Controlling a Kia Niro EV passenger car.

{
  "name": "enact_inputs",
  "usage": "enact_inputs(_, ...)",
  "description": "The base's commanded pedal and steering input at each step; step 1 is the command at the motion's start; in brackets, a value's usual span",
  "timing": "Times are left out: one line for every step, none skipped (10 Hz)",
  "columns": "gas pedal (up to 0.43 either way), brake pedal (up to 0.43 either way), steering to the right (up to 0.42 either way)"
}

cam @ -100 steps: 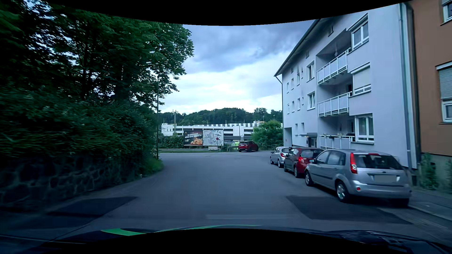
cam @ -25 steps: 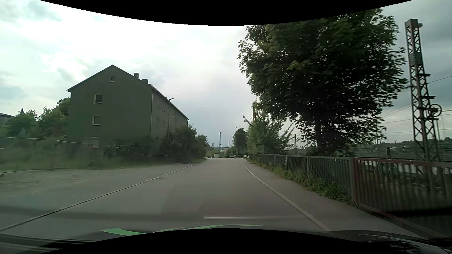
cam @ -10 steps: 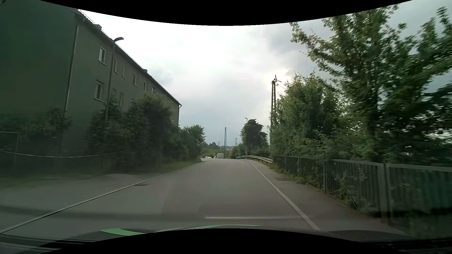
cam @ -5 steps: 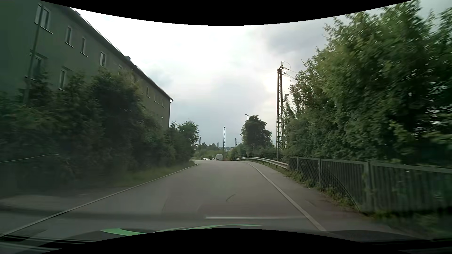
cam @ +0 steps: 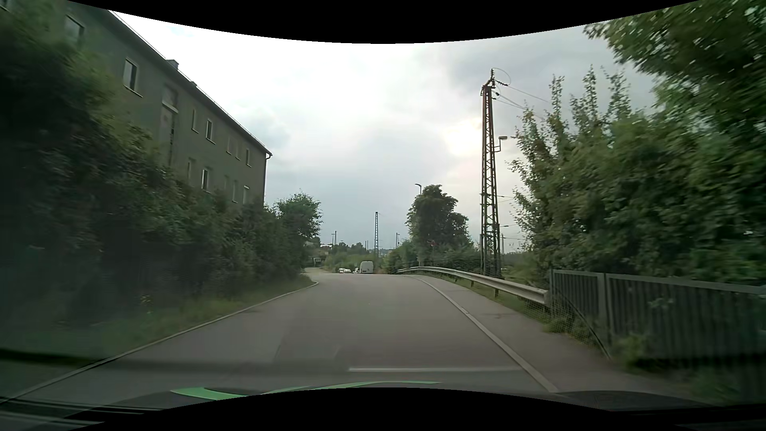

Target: Follow the waypoints while adhering to traffic rules and regulations

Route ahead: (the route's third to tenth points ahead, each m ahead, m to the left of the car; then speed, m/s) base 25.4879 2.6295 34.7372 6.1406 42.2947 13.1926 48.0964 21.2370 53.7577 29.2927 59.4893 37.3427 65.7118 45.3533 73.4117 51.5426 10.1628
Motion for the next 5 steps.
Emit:
enact_inputs(0.047, 0.0, 0.004)
enact_inputs(0.047, 0.0, 0.003)
enact_inputs(0.02, 0.0, 0.002)
enact_inputs(0.0, 0.0, 0.002)
enact_inputs(0.0, 0.0, 0.001)
